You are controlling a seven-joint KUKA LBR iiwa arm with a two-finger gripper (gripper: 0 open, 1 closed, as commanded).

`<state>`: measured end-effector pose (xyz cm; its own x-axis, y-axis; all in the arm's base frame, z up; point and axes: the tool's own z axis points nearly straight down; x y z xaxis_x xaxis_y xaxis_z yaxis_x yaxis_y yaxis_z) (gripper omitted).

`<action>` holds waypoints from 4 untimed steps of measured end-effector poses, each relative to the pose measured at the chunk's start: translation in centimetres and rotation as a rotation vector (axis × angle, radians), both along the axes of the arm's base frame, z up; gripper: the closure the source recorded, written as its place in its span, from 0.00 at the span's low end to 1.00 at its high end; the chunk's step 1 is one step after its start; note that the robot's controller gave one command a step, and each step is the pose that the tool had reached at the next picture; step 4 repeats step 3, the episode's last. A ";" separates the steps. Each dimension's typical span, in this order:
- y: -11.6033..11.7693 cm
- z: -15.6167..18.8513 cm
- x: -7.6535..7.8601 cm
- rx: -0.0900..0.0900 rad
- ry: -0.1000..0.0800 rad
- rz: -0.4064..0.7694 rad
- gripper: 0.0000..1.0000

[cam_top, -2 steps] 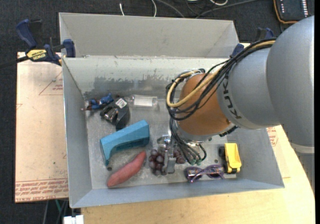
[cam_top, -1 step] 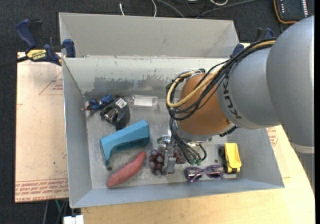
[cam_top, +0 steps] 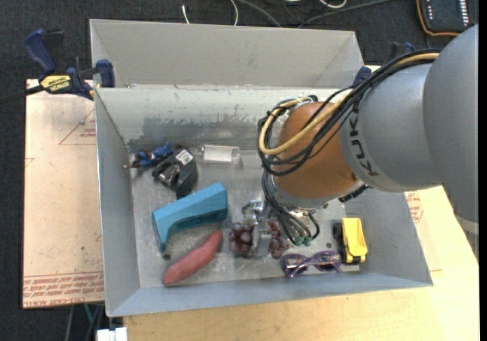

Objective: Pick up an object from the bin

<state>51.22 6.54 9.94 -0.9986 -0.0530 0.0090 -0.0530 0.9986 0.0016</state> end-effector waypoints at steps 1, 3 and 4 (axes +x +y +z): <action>0.0 3.2 0.1 0.001 -0.004 0.000 1.00; 0.1 7.2 0.2 0.002 -0.007 0.000 1.00; 0.1 7.2 0.2 0.002 -0.007 0.000 1.00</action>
Offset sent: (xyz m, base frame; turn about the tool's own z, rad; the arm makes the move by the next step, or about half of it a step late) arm 0.0012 0.0005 0.0739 -0.0001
